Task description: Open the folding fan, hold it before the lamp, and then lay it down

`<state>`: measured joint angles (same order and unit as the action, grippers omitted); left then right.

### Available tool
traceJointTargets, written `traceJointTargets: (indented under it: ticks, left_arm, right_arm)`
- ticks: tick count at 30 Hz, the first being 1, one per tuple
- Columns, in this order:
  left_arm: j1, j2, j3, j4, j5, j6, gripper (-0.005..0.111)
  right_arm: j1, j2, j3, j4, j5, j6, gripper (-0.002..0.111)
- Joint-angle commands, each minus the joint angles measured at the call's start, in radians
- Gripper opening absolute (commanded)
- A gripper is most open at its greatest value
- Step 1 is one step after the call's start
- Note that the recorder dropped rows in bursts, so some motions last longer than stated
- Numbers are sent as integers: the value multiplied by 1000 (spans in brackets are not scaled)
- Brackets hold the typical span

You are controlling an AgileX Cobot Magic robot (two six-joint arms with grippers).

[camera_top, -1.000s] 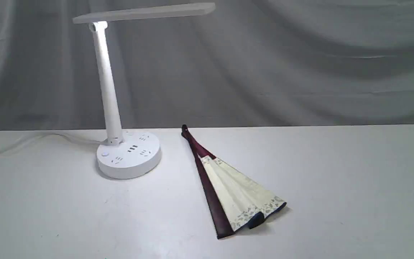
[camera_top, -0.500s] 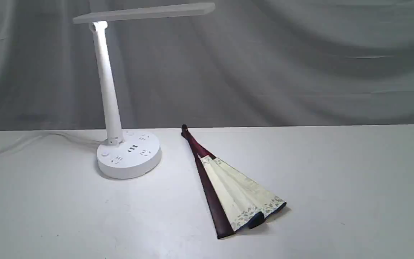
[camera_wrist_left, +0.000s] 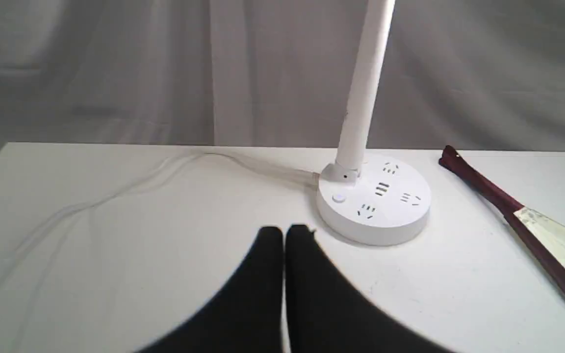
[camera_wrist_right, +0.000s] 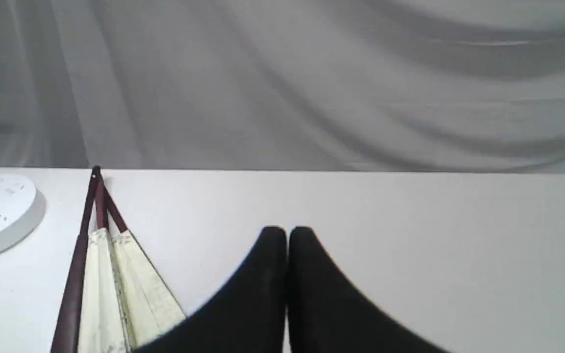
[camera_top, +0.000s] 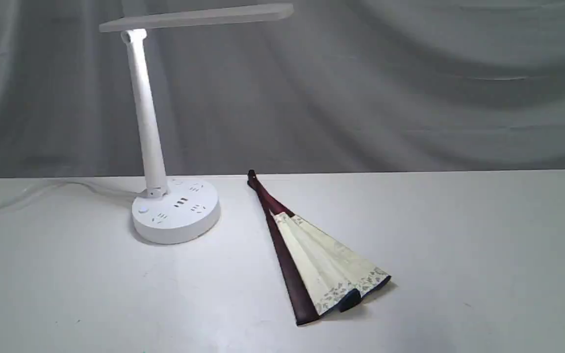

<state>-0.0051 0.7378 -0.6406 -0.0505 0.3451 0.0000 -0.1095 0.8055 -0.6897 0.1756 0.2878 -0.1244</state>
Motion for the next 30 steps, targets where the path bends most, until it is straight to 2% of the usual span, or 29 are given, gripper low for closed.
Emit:
traceJointTargets:
  ticks: [1,5,10,14,20,23,27,30]
  left_arm:
    - [-6,86,-2,-18,-48,0,0]
    - [-6,174,-14,-21,-29,0,0]
    - [-6,295,-110,-34,116,0,0]
    - [-6,359,-142,-84,133,28,0]
    - [-6,440,-145,-179,133,93,8]
    - [-6,468,-155,-233,150,159,14]
    - [-6,525,-235,-257,247,188,14]
    - [-17,555,-267,-280,278,199,14]
  right_arm:
    - [1,67,-5,-12,-21,-8,0]
    - [1,151,-8,-12,-21,-8,0]
    - [1,260,-78,-12,60,-8,0]
    - [1,354,-173,-12,175,-8,0]
    - [1,506,-251,-12,187,-88,1]
    - [3,564,-270,-3,198,-106,7]
    - [23,632,-271,8,196,-157,22]
    - [31,659,-271,26,194,-167,28]
